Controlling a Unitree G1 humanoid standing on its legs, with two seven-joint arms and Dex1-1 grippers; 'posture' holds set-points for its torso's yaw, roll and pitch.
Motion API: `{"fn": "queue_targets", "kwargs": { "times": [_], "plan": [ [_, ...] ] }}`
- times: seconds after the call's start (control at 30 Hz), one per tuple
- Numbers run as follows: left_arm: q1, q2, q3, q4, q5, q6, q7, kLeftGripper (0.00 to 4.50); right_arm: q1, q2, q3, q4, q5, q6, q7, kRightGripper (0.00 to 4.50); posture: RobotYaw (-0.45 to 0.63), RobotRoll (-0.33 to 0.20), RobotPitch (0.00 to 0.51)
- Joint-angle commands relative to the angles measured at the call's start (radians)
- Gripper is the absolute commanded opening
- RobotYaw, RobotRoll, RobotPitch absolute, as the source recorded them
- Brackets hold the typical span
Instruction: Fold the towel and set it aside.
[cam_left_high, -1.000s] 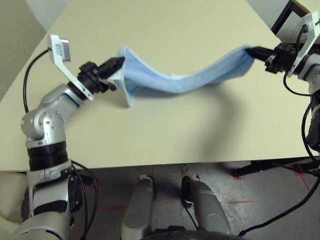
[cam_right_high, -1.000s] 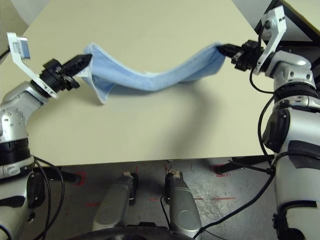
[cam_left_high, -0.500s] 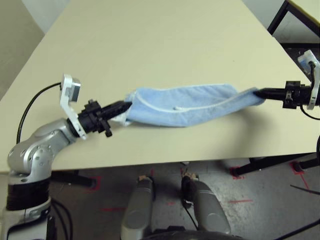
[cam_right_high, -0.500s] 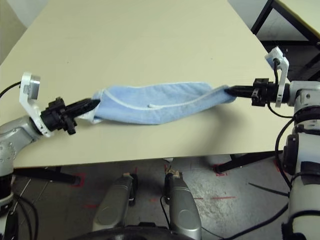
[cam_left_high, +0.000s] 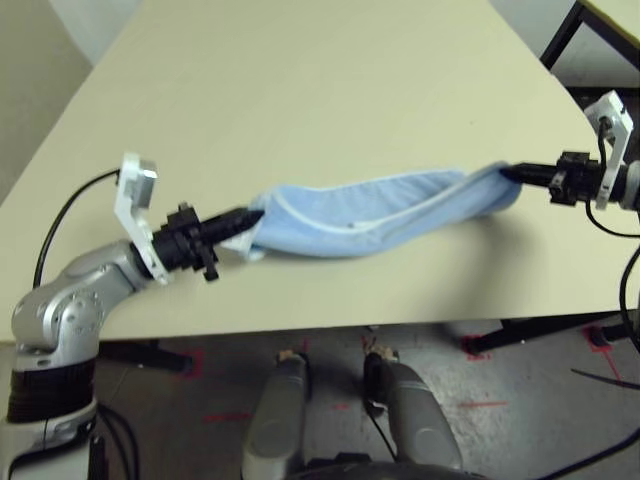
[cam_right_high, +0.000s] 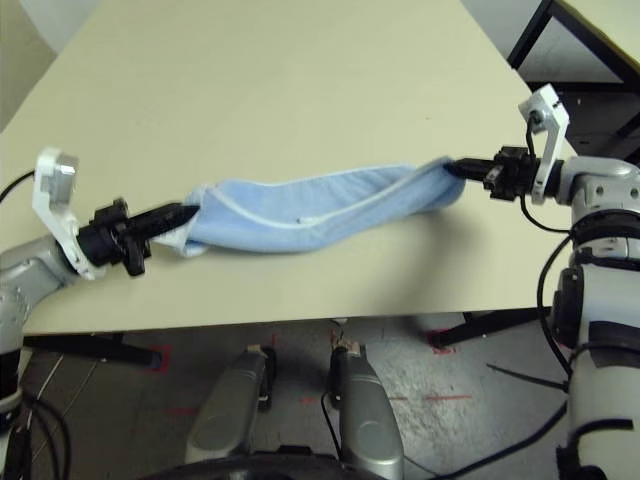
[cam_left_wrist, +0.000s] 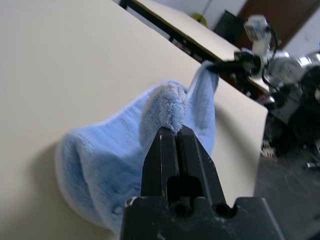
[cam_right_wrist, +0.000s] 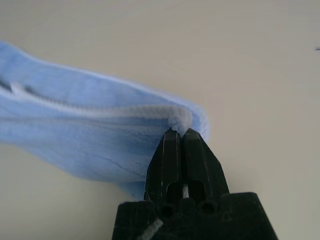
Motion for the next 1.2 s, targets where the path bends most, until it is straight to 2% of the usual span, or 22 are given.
{"fn": "queue_targets", "kwargs": {
  "times": [0.03, 0.27, 0.47, 0.73, 0.83, 0.87, 0.97, 1.17, 1.2],
  "plan": [
    [-0.030, -0.030, 0.022, 0.057, 0.008, -0.034, 0.047, 0.01, 0.008, 0.019, -0.005, 0.027, -0.011, -0.037, -0.100, 0.00, 0.18, 0.000, 0.181],
    [-0.055, -0.033, -0.014, 0.157, 0.090, -0.110, 0.036, 0.01, 0.000, 0.054, 0.014, 0.055, -0.039, -0.068, -0.237, 0.00, 0.18, 0.000, 0.177],
    [-0.059, -0.020, -0.076, 0.232, 0.175, -0.167, -0.004, 0.01, -0.019, 0.089, 0.019, 0.069, -0.056, -0.086, -0.309, 0.00, 0.18, 0.000, 0.175],
    [-0.112, -0.038, -0.122, 0.338, 0.270, -0.228, -0.003, 0.01, -0.032, 0.121, 0.031, 0.087, -0.091, -0.090, -0.396, 0.00, 0.18, 0.000, 0.176],
    [-0.130, -0.045, -0.124, 0.372, 0.299, -0.249, 0.017, 0.54, -0.034, 0.133, 0.039, 0.093, -0.103, -0.069, -0.401, 0.00, 0.18, 0.000, 0.179],
    [-0.133, -0.048, -0.121, 0.379, 0.304, -0.252, 0.024, 0.85, -0.035, 0.136, 0.041, 0.094, -0.105, -0.062, -0.399, 0.58, 0.18, 0.000, 0.179],
    [-0.134, -0.048, -0.118, 0.384, 0.314, -0.251, 0.035, 1.97, -0.037, 0.141, 0.044, 0.095, -0.106, -0.045, -0.376, 1.50, 0.18, 0.000, 0.179],
    [-0.119, -0.034, -0.076, 0.348, 0.301, -0.235, 0.064, 4.36, -0.062, 0.110, 0.018, 0.083, -0.064, -0.007, -0.221, 3.82, 0.19, 0.000, 0.184],
    [-0.116, -0.033, -0.067, 0.335, 0.295, -0.230, 0.072, 4.50, -0.069, 0.101, 0.011, 0.081, -0.054, -0.003, -0.201, 4.20, 0.19, 0.000, 0.185]
  ]
}}
